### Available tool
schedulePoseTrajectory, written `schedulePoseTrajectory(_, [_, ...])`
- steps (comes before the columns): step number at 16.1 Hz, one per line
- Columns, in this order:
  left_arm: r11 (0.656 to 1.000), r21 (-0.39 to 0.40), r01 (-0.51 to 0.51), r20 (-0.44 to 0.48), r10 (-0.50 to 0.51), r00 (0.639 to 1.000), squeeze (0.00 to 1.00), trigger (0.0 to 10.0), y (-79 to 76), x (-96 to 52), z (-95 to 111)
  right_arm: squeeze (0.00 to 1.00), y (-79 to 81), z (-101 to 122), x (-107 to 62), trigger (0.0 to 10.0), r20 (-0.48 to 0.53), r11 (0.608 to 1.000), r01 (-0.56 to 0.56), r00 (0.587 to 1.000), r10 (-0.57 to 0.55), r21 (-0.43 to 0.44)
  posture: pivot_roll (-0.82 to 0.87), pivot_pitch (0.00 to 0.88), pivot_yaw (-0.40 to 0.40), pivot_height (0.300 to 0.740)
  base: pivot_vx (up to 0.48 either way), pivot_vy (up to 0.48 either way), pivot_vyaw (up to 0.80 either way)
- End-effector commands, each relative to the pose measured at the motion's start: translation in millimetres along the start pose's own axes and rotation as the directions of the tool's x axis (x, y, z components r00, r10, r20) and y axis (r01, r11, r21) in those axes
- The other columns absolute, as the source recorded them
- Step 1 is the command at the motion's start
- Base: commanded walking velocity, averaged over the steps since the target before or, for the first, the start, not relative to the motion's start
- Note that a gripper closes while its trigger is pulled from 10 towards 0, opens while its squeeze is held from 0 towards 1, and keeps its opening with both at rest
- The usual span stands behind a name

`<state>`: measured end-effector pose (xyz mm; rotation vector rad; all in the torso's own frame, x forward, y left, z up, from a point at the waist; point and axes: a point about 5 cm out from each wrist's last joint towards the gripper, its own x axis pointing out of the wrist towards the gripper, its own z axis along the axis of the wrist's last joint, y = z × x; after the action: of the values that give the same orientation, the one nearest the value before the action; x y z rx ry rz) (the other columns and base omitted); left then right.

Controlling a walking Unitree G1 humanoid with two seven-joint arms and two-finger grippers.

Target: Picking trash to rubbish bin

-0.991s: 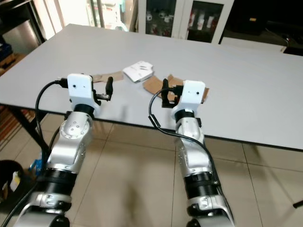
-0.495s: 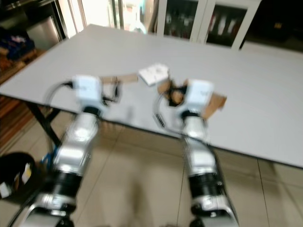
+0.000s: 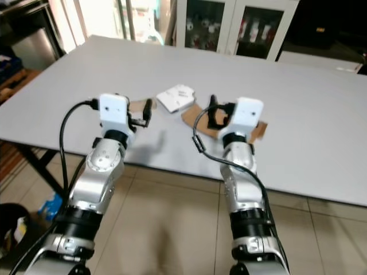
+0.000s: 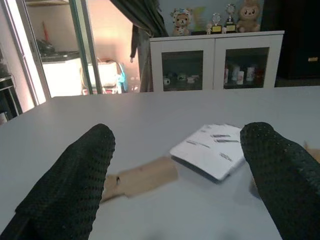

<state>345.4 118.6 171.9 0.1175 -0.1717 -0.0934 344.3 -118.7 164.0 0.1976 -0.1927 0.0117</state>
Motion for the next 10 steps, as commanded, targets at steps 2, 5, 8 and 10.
schedulePoseTrajectory(2, [1.000,0.012,-0.013,-0.007,0.013,1.000,0.00,10.0,7.7,-0.4,-0.8,0.00,9.8,-2.1,-0.1,10.0,-0.018,1.000,-0.027,0.999,0.027,0.002,0.00,0.056,-0.063,0.740,0.394,0.000,0.00])
schedulePoseTrajectory(5, [1.000,0.012,-0.009,-0.007,0.009,1.000,0.00,10.0,6.8,-0.7,-0.9,0.00,9.6,-2.3,-0.3,10.0,-0.016,1.000,-0.027,0.999,0.027,0.010,0.00,0.059,-0.064,0.740,0.396,0.000,-0.53])
schedulePoseTrajectory(8, [1.000,0.012,-0.002,-0.010,0.002,1.000,0.00,10.0,6.1,-0.8,-1.0,0.00,8.7,-1.5,-0.1,10.0,-0.008,1.000,-0.022,1.000,0.022,0.012,0.01,0.058,-0.064,0.740,0.396,0.000,0.00])
schedulePoseTrajectory(10, [1.000,0.012,0.002,-0.009,-0.002,1.000,0.00,10.0,5.6,-1.0,-1.0,0.00,9.0,-1.3,0.1,10.0,-0.005,1.000,-0.023,1.000,0.023,0.014,0.00,0.057,-0.063,0.740,0.398,0.000,0.00])
